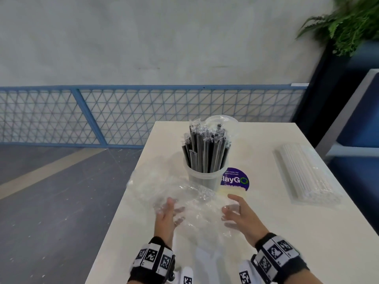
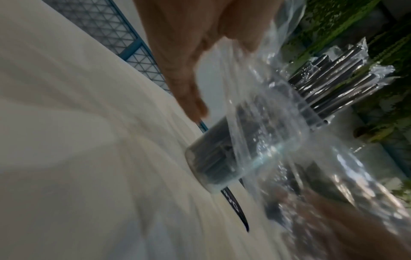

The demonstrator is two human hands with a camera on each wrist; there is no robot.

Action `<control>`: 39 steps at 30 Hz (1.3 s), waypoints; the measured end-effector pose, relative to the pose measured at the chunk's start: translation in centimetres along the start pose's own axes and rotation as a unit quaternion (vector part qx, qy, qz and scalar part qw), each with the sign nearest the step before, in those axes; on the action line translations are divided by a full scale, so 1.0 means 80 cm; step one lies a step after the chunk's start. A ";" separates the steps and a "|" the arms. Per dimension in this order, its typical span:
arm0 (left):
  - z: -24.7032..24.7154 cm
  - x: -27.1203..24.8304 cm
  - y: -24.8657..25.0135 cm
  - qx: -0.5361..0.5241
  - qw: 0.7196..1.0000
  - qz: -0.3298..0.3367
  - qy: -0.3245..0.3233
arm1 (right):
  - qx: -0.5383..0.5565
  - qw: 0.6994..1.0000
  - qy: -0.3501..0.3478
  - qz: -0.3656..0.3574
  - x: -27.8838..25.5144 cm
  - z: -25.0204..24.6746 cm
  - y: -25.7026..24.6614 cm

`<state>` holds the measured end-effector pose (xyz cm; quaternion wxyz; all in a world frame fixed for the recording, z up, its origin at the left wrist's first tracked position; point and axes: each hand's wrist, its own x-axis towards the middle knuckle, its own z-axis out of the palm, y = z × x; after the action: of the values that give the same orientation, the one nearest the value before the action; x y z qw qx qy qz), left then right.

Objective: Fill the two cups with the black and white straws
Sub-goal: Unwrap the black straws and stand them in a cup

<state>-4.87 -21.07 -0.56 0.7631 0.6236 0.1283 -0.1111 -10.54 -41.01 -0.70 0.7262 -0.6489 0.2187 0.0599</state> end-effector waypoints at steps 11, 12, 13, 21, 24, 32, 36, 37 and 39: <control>-0.053 0.038 0.011 0.475 0.869 0.137 0.031 | -0.078 0.995 -0.053 -0.024 0.005 0.001 0.009; -0.053 0.041 0.009 0.463 0.877 0.126 0.030 | -0.083 0.995 -0.054 -0.024 0.006 0.002 0.009; -0.053 0.042 0.008 0.454 0.880 0.132 0.038 | -0.089 0.994 -0.052 -0.023 0.008 0.002 0.009; -0.078 0.058 -0.001 0.411 0.895 0.118 0.128 | -0.410 0.878 0.190 -0.156 0.025 -0.011 0.009; -0.071 0.059 -0.003 0.417 0.891 0.138 0.113 | -0.559 0.791 0.134 -0.209 0.018 0.006 0.015; -0.073 0.067 -0.010 0.451 0.878 0.073 0.141 | -0.723 0.676 -0.143 0.000 0.031 0.009 0.068; -0.055 0.059 -0.007 0.622 0.741 0.197 0.159 | -0.735 0.658 -0.164 0.018 0.035 0.010 0.061; -0.044 0.050 -0.003 0.670 0.697 0.241 0.079 | -0.741 0.650 -0.170 0.020 0.038 0.012 0.059; -0.021 0.038 -0.004 0.723 0.622 0.274 -0.123 | -0.750 0.638 -0.171 0.026 0.042 0.014 0.057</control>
<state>-2.21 -19.50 -2.17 0.0707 0.9610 -0.2658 -0.0295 -8.95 -39.89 -6.14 0.0124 -0.9431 -0.0129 0.3322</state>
